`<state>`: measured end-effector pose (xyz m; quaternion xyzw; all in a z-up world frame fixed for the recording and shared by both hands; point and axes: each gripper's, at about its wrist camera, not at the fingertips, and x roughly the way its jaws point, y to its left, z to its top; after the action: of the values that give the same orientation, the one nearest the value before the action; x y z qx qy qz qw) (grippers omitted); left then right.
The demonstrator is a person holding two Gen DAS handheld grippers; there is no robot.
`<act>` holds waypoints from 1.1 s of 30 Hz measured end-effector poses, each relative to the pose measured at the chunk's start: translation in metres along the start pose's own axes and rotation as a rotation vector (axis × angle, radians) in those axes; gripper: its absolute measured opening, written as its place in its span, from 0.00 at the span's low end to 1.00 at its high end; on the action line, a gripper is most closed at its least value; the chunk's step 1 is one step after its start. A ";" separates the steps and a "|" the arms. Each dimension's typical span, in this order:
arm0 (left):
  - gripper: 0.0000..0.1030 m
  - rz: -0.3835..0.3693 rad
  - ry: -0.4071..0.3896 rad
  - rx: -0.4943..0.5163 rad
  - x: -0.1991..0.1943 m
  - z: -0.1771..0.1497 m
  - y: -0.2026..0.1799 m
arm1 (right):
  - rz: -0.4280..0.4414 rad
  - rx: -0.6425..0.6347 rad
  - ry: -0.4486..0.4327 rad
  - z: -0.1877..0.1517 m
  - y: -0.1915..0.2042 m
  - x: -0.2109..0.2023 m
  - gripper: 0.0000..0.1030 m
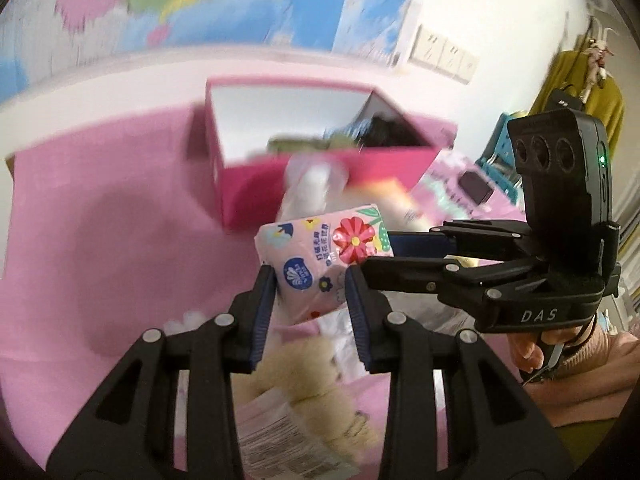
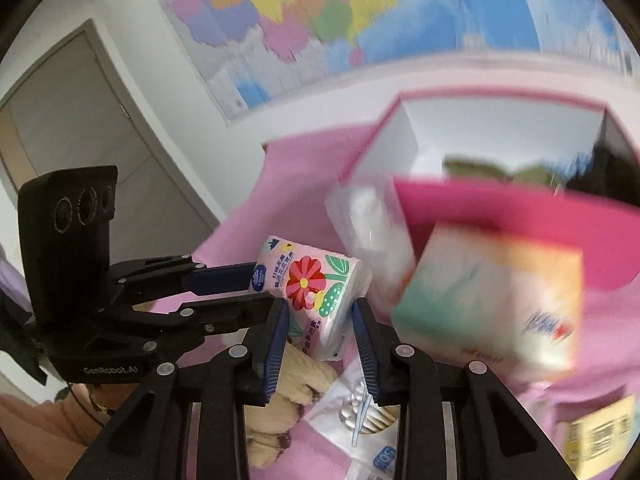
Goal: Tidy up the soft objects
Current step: 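Place the floral tissue pack into the pink box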
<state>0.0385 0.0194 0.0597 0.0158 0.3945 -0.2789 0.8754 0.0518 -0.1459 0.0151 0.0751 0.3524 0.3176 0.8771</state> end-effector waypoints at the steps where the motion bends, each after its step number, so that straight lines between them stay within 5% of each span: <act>1: 0.36 0.006 -0.023 0.014 -0.006 0.007 -0.005 | -0.001 -0.010 -0.014 0.005 0.003 -0.005 0.32; 8: 0.37 0.060 -0.122 0.086 -0.019 0.068 -0.013 | -0.009 -0.033 -0.120 0.060 -0.004 -0.038 0.32; 14: 0.37 0.100 -0.110 0.073 0.015 0.116 -0.002 | -0.003 0.032 -0.106 0.085 -0.032 -0.019 0.32; 24: 0.37 0.124 0.030 -0.017 0.090 0.129 0.029 | -0.013 0.167 0.010 0.095 -0.086 0.042 0.32; 33: 0.37 0.148 0.066 -0.105 0.098 0.119 0.053 | -0.050 0.226 0.023 0.088 -0.104 0.043 0.34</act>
<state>0.1983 -0.0116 0.0627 0.0083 0.4351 -0.1917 0.8797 0.1867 -0.1936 0.0189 0.1609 0.3975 0.2547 0.8667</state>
